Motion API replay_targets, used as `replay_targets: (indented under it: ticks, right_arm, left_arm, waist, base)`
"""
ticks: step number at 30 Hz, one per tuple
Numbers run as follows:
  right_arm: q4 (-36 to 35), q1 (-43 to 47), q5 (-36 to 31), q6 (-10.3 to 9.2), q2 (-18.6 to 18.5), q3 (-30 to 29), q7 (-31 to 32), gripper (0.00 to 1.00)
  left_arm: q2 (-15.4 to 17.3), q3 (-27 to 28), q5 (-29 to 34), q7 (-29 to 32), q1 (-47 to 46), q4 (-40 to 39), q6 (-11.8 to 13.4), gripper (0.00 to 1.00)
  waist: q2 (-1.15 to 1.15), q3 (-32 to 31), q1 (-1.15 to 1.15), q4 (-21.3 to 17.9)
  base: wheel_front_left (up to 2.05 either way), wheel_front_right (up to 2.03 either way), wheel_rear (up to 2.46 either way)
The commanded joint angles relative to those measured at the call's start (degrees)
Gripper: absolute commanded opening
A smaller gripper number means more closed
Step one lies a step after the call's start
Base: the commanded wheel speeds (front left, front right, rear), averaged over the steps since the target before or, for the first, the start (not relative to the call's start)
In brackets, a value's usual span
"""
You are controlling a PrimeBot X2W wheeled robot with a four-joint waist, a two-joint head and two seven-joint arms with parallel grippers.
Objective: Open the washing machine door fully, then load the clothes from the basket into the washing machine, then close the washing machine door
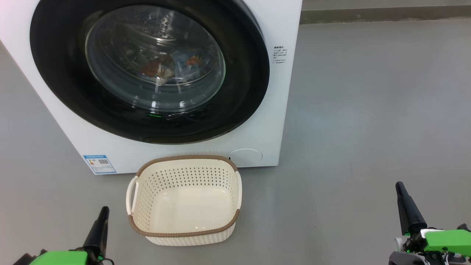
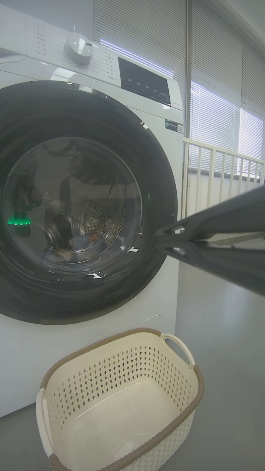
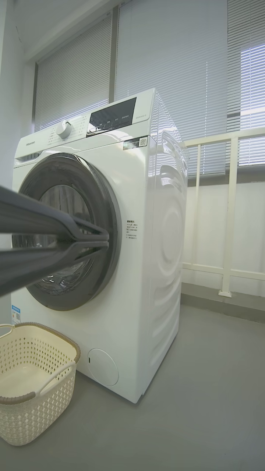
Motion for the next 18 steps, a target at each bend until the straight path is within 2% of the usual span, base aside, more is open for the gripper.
replay_targets:
  ticks: [1, 18]
  right_arm:
    - [-1.78, -2.38, 0.62, 0.08, -0.37, 0.96, 0.5, 0.0]
    - [-1.78, -2.38, 0.62, 0.08, -0.37, 0.96, 0.5, 0.0]
  left_arm:
    - [0.63, 1.96, -0.39, 0.47, -2.72, -1.0, 0.0, 0.0]
    - [0.59, 2.01, -0.34, 0.51, -2.73, -0.99, -0.01, 0.0]
  waist:
    - [0.0, 0.0, 0.0, 0.0]
    - [0.0, 0.0, 0.0, 0.0]
  base:
    - [0.0, 0.0, 0.0]
    - [0.0, 0.0, 0.0]
